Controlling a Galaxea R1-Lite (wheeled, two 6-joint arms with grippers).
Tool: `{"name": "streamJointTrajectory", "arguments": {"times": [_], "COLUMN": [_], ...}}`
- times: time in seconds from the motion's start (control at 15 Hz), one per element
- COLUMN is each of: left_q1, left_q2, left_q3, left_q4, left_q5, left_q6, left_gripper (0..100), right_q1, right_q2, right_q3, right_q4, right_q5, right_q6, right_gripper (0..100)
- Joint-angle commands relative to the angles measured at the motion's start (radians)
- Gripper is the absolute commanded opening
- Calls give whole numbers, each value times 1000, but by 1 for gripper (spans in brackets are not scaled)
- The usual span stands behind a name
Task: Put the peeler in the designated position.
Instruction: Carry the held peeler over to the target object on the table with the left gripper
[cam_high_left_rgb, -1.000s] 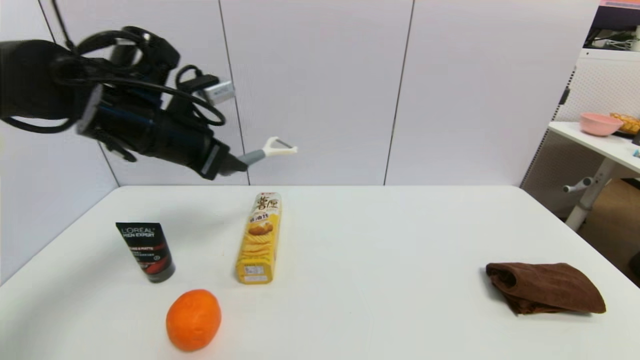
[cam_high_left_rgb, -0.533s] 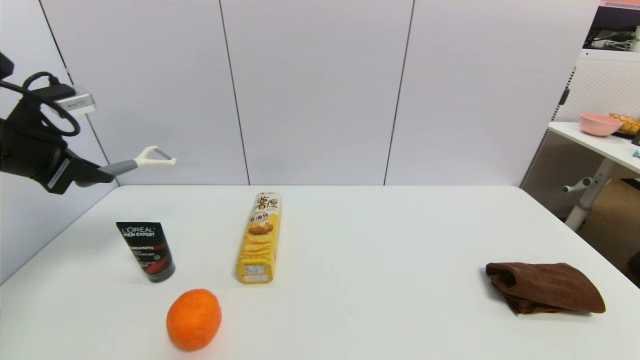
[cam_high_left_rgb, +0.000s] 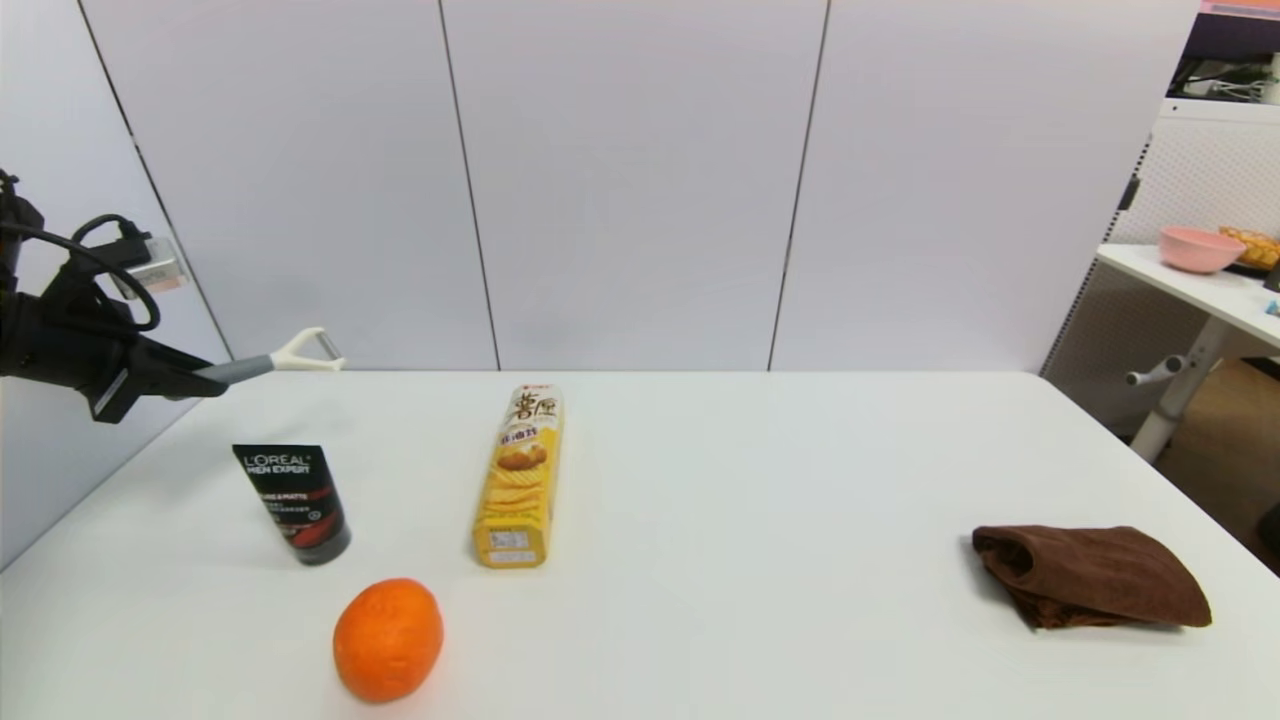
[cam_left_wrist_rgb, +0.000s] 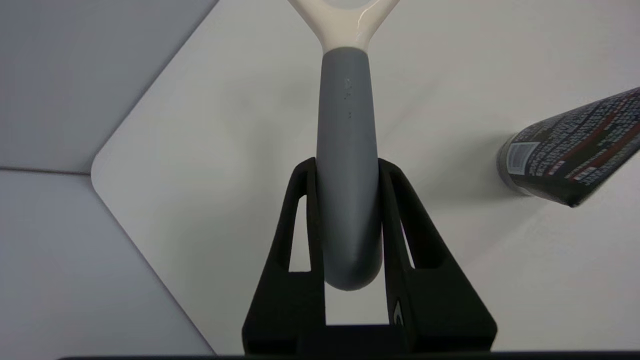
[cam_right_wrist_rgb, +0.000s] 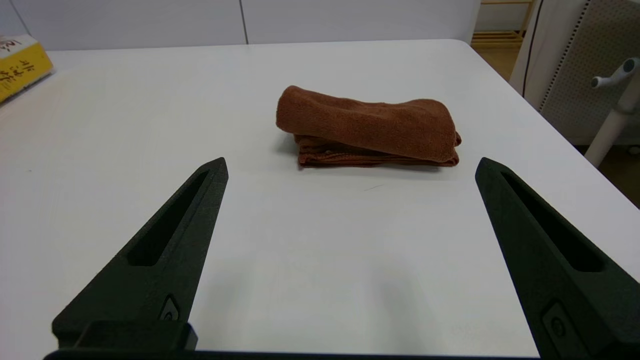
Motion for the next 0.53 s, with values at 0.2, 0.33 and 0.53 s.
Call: {"name": "streamJointTrajectory", "arguments": {"times": [0.2, 0.33, 0.53], "left_q1": [-54, -95, -129], "left_q2": [234, 286, 335], "left_q3": [-129, -179, -219], "left_q4": [9, 11, 11], "left_q5": [-190, -193, -193], "left_q6": [106, 104, 101], "left_gripper": [0, 0, 0], "right_q1": [0, 0, 0], "right_q2": [1, 1, 1], "right_q3": [0, 0, 0], "right_q4": [-1, -1, -1], "right_q5": [-1, -1, -1], "right_q6": [-1, -1, -1], "right_gripper": [100, 100, 100]}}
